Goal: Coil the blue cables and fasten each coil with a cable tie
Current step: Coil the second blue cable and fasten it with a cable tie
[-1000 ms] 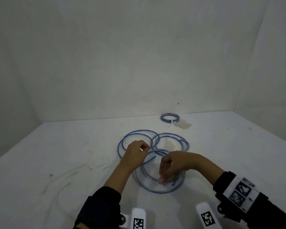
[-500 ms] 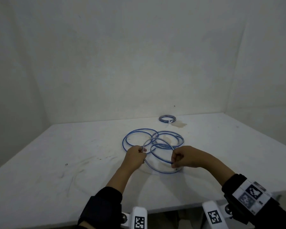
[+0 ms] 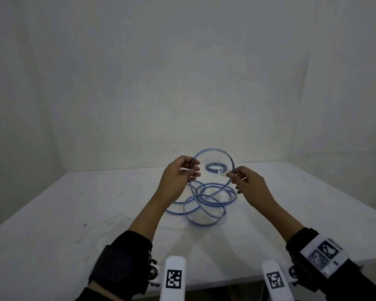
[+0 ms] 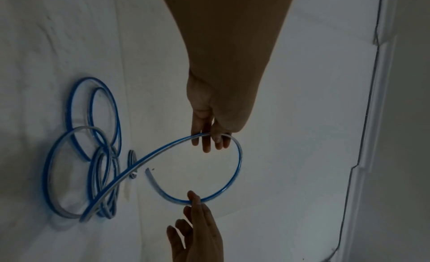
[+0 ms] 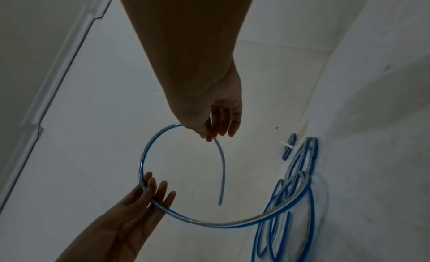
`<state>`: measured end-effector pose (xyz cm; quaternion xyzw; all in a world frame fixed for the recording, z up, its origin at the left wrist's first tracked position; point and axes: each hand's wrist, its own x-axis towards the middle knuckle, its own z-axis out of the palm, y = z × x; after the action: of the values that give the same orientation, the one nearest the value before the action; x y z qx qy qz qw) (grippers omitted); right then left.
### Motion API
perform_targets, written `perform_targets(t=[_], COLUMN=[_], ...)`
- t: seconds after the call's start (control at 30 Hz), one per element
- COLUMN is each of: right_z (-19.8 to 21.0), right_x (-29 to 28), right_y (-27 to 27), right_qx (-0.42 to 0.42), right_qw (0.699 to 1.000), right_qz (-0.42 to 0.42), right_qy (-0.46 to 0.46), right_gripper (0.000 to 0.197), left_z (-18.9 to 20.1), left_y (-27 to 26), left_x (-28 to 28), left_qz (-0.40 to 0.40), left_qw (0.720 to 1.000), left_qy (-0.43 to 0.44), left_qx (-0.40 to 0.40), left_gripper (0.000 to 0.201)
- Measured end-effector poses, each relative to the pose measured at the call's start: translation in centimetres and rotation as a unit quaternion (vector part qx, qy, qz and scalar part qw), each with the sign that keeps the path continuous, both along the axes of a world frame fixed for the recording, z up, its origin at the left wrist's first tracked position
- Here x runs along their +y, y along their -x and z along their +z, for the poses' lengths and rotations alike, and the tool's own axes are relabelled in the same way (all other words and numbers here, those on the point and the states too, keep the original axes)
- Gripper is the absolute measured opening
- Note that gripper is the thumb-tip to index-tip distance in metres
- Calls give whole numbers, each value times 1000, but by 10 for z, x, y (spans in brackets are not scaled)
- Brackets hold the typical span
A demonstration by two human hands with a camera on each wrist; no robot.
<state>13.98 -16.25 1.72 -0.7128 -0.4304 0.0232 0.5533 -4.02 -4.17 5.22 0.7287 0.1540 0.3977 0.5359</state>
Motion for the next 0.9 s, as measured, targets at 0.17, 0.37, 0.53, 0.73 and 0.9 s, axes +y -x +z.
perform_targets(t=[0.17, 0.37, 0.53, 0.73, 0.9], right_z=[2, 8, 7, 4, -3], right_x=[4, 5, 11, 19, 23], right_y=[1, 9, 15, 22, 32], right_qx=[11, 132, 235, 304, 310], right_qw=[999, 982, 951, 916, 912], right_qz=[12, 95, 149, 156, 179], right_qy=[-34, -98, -134, -211, -198], right_gripper=[14, 18, 18, 18, 17], left_z=[-15, -40, -37, -32, -28], left_y=[0, -2, -4, -7, -10], left_x=[7, 23, 17, 6, 2], left_qz=[10, 88, 49, -27, -50], left_qw=[999, 990, 997, 994, 988], left_qy=[42, -17, 22, 102, 145], left_qx=[-6, 107, 57, 36, 2], left_gripper=[17, 23, 25, 31, 29])
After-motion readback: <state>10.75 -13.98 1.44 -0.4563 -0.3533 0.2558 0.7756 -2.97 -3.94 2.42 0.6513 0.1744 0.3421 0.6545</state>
